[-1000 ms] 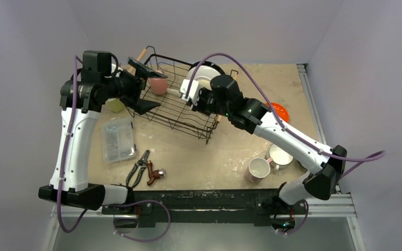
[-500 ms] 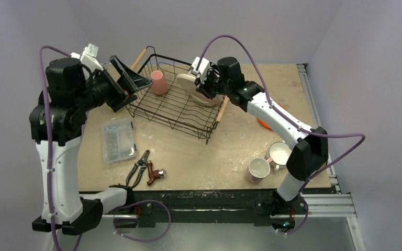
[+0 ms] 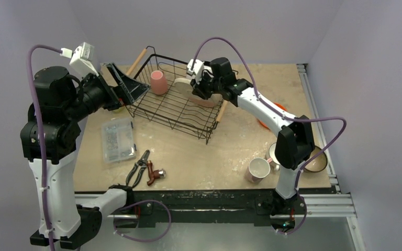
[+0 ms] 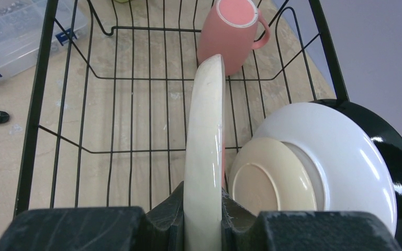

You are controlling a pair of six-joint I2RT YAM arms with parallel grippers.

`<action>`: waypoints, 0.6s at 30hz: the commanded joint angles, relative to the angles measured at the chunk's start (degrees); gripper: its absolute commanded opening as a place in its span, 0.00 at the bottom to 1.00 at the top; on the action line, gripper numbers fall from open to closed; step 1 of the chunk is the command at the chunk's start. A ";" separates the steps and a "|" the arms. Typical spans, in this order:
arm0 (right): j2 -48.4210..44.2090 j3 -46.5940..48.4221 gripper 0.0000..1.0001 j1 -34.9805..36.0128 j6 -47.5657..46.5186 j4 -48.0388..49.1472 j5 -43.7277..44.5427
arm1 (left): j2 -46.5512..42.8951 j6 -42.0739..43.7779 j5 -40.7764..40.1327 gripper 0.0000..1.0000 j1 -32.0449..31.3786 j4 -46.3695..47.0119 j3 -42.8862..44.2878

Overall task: Load the mixed dishes into the dish rack
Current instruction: Insert the plate into the dish rack.

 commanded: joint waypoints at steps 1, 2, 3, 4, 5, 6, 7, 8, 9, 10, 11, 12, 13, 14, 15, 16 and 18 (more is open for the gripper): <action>-2.11 4.90 0.00 -0.49 -1.57 7.15 -1.52 | 1.57 4.98 1.57 0.95 0.33 2.47 1.17; -1.88 4.81 0.00 -0.46 -1.89 6.90 -1.54 | 1.91 5.56 1.76 0.95 0.33 1.98 1.58; -1.70 4.73 0.00 -0.44 -2.03 6.75 -1.68 | 2.23 5.95 1.92 0.95 0.33 1.65 1.90; -1.45 4.72 0.00 -0.45 -2.12 6.73 -1.71 | 2.47 6.24 2.10 0.95 0.33 1.35 2.18; -1.18 4.83 0.00 -0.46 -2.38 6.61 -1.79 | 2.66 6.51 2.19 0.95 0.33 1.27 2.31; -0.99 5.00 0.00 -0.47 -2.54 6.33 -1.98 | 2.76 6.61 2.30 0.95 0.34 1.28 2.48; -0.83 5.08 0.00 -0.45 -2.61 6.26 -1.98 | 2.91 6.82 2.35 0.95 0.33 1.27 2.66; -0.63 5.07 0.00 -0.50 -2.63 6.21 -2.25 | 3.03 6.95 2.32 0.95 0.33 1.22 2.81; -0.51 5.11 0.00 -0.47 -2.62 6.19 -2.47 | 3.16 7.12 2.36 0.95 0.33 1.13 3.01; -0.34 5.07 0.00 -0.45 -2.60 6.09 -2.72 | 3.31 7.30 2.38 0.95 0.34 1.00 3.16; -0.27 5.09 0.00 -0.47 -2.54 6.10 -2.94 | 3.36 7.32 2.31 0.95 0.33 0.99 3.21; -0.27 4.93 0.00 -0.47 -2.51 6.08 -3.02 | 3.38 7.38 2.30 0.95 0.33 1.05 3.17; -0.26 4.71 0.00 -0.46 -2.52 6.16 -3.03 | 3.46 7.34 2.29 0.95 0.33 1.10 3.07; -0.22 4.54 0.00 -0.47 -2.46 6.32 -3.15 | 3.42 7.27 2.30 0.95 0.33 1.12 3.05; -0.03 4.46 0.00 -0.47 -2.37 6.44 -3.51 | 3.48 7.25 2.34 0.95 0.33 1.25 3.05; 0.10 4.45 0.00 -0.55 -2.35 6.58 -3.77 | 3.48 7.19 2.34 0.95 0.33 1.35 2.97; 0.35 4.13 0.00 -0.68 -2.29 6.95 -3.83 | 3.61 7.21 2.40 0.95 0.33 1.48 3.04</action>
